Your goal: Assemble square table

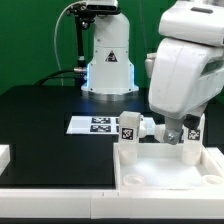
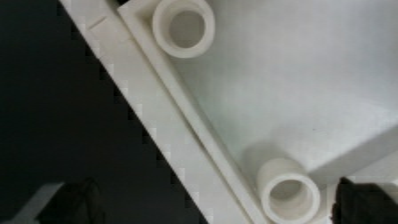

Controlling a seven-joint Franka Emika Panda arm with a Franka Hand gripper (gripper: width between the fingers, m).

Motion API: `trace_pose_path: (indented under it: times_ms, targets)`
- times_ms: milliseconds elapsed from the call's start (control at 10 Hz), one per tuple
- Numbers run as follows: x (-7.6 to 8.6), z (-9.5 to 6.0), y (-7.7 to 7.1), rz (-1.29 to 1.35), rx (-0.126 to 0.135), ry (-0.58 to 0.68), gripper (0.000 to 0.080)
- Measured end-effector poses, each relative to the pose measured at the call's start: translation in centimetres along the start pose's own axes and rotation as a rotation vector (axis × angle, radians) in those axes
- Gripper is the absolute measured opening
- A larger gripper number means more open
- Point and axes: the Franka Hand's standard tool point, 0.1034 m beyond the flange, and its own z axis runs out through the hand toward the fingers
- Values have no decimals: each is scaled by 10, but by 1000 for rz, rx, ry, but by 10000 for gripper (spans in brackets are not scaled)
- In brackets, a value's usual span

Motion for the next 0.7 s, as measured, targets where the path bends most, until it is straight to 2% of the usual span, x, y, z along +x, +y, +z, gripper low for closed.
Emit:
trace_pose_path:
  times_ms: [100,200,400,500,600,700]
  targets:
    - [0,-4,-1,113,1,6,648]
    - [-7,-18,-6,238,4,16,648]
    - [-35,-41,-30,476,53,29,648]
    - [-38,-48,-32,546,61,37,648]
    - [-38,-52,-21,582,70,56,648]
    - [-38,-51,-20,609,72,56,648]
